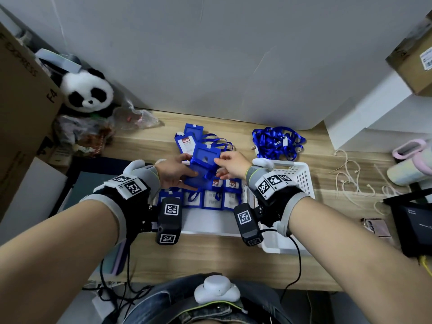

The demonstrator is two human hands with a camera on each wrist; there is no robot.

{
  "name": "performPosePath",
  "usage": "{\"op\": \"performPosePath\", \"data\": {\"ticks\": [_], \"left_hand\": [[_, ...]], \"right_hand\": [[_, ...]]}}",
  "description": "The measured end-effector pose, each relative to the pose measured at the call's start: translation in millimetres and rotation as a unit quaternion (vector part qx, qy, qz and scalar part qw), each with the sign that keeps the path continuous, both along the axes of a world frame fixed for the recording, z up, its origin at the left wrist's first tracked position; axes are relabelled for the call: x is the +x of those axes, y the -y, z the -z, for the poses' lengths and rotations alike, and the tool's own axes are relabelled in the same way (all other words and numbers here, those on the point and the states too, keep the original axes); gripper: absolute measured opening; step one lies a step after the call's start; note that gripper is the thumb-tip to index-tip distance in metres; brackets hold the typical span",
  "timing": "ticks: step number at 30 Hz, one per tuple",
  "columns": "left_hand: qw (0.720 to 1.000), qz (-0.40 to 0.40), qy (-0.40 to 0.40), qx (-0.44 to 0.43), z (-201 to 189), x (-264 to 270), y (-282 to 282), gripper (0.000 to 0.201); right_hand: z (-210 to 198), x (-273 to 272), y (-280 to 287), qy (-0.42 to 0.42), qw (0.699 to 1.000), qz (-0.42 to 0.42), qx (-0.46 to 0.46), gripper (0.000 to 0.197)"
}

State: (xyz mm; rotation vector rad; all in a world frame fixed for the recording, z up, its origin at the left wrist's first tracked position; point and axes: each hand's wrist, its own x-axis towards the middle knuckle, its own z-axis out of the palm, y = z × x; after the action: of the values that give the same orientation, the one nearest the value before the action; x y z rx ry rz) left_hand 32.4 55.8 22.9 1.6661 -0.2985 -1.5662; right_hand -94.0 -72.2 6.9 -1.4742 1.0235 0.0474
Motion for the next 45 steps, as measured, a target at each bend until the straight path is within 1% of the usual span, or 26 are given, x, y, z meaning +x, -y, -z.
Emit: {"op": "performPosePath", "data": {"ticks": [2, 3, 6, 8, 9, 11, 13, 16, 20, 21, 23, 24, 27, 28, 31, 34, 37, 39, 40, 42, 44, 45], "left_hand": [[0.999, 0.036, 0.027, 0.03, 3.1, 3.5, -6.0, 0.024], [0.998, 0.037, 0.044, 0.041, 4.7, 5.1, -7.7, 0.023], [0.993, 0.008, 0.091, 0.074, 12.8, 12.3, -12.8, 0.017], [0.988, 0.008, 0.117, 0.103, 17.2, 13.3, -17.2, 0.014], [0.985, 0.013, 0.125, 0.115, 20.2, 13.2, -19.3, 0.016], [0.983, 0.017, 0.132, 0.129, 26.5, 13.3, -22.2, 0.026], [0.983, 0.009, 0.124, 0.135, 29.3, 12.2, -23.5, 0.031], [0.984, -0.008, 0.115, 0.134, 32.3, 13.0, -22.4, 0.03], [0.982, -0.006, 0.126, 0.141, 35.1, 13.9, -21.3, 0.027], [0.982, -0.005, 0.126, 0.141, 35.5, 14.2, -20.8, 0.027], [0.982, -0.003, 0.125, 0.145, 36.4, 16.7, -20.0, 0.026], [0.982, -0.002, 0.126, 0.144, 36.3, 16.8, -20.0, 0.026], [0.982, 0.002, 0.124, 0.142, 38.5, 19.1, -19.5, 0.027], [0.982, 0.005, 0.123, 0.141, 39.3, 20.0, -19.0, 0.027], [0.984, 0.013, 0.118, 0.136, 41.0, 22.1, -16.6, 0.024], [0.988, 0.02, 0.101, 0.116, 37.0, 25.4, -11.0, 0.015], [0.993, -0.007, 0.095, 0.074, 30.2, 33.2, -2.9, 0.017], [0.991, -0.043, 0.113, 0.05, 28.8, 40.9, 5.2, 0.019], [0.989, -0.065, 0.127, 0.044, 28.9, 44.6, 10.1, 0.02], [0.979, -0.112, 0.166, 0.048, 31.1, 53.5, 25.3, 0.026], [0.967, -0.151, 0.199, 0.056, 34.6, 59.3, 36.3, 0.03], [0.963, -0.162, 0.207, 0.062, 36.3, 62.8, 42.2, 0.031]], "right_hand": [[7.5, -1.3, -4.6, -0.032, 0.999, -0.015, 0.035, 0.024], [10.6, -3.5, -7.5, -0.052, 0.997, -0.028, 0.048, 0.026], [26.9, -8.2, -18.2, -0.12, 0.988, -0.071, 0.065, 0.025], [39.0, -9.8, -26.4, -0.154, 0.981, -0.097, 0.063, 0.025], [43.9, -9.8, -30.4, -0.165, 0.979, -0.107, 0.061, 0.025], [52.5, -8.2, -36.3, -0.181, 0.974, -0.112, 0.073, 0.023], [57.4, -6.5, -40.6, -0.185, 0.973, -0.099, 0.091, 0.021], [65.8, -3.4, -45.1, -0.174, 0.976, -0.087, 0.101, 0.022], [72.5, -0.6, -53.3, -0.167, 0.976, -0.122, 0.06, 0.023], [73.9, -0.8, -54.2, -0.166, 0.977, -0.127, 0.049, 0.021], [77.9, 1.4, -54.9, -0.169, 0.976, -0.136, 0.037, 0.007], [77.1, 1.0, -55.4, -0.172, 0.975, -0.138, 0.03, 0.005], [78.8, 0.6, -53.5, -0.187, 0.969, -0.157, 0.023, 0.026], [78.6, 0.6, -53.4, -0.194, 0.966, -0.168, 0.02, 0.03], [76.9, 1.0, -52.8, -0.213, 0.953, -0.213, 0.019, 0.031], [67.9, 5.1, -44.3, -0.235, 0.942, -0.239, 0.033, 0.026], [50.5, 12.1, -22.9, -0.231, 0.939, -0.254, 0.036, 0.028], [39.0, 17.9, -5.6, -0.192, 0.951, -0.239, 0.043, 0.028], [32.7, 21.8, 2.6, -0.163, 0.963, -0.211, 0.048, 0.026], [22.8, 33.9, 21.3, -0.106, 0.985, -0.128, 0.046, 0.022], [18.6, 43.0, 33.7, -0.079, 0.995, -0.052, 0.043, 0.022], [19.7, 47.7, 39.0, -0.077, 0.995, -0.032, 0.047, 0.025]]}}
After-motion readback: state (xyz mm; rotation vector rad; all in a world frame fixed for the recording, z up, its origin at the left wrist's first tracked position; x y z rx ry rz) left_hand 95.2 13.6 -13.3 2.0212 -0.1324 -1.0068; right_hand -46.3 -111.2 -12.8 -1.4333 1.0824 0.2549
